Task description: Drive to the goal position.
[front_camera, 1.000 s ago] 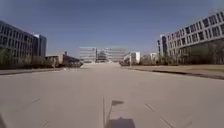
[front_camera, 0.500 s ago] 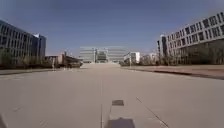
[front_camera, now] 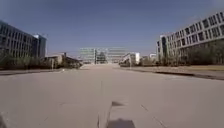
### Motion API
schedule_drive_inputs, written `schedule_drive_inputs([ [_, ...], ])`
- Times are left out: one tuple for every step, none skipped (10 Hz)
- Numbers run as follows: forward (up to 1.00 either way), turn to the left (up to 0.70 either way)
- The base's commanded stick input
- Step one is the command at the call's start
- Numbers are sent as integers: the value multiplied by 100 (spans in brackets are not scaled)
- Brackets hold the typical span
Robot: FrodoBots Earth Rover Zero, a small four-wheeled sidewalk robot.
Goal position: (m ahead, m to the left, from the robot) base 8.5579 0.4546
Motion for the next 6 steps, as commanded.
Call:
schedule_drive_inputs([
  [70,0],
  [70,0],
  [70,0],
  [70,0],
  [70,0],
  [70,0],
])
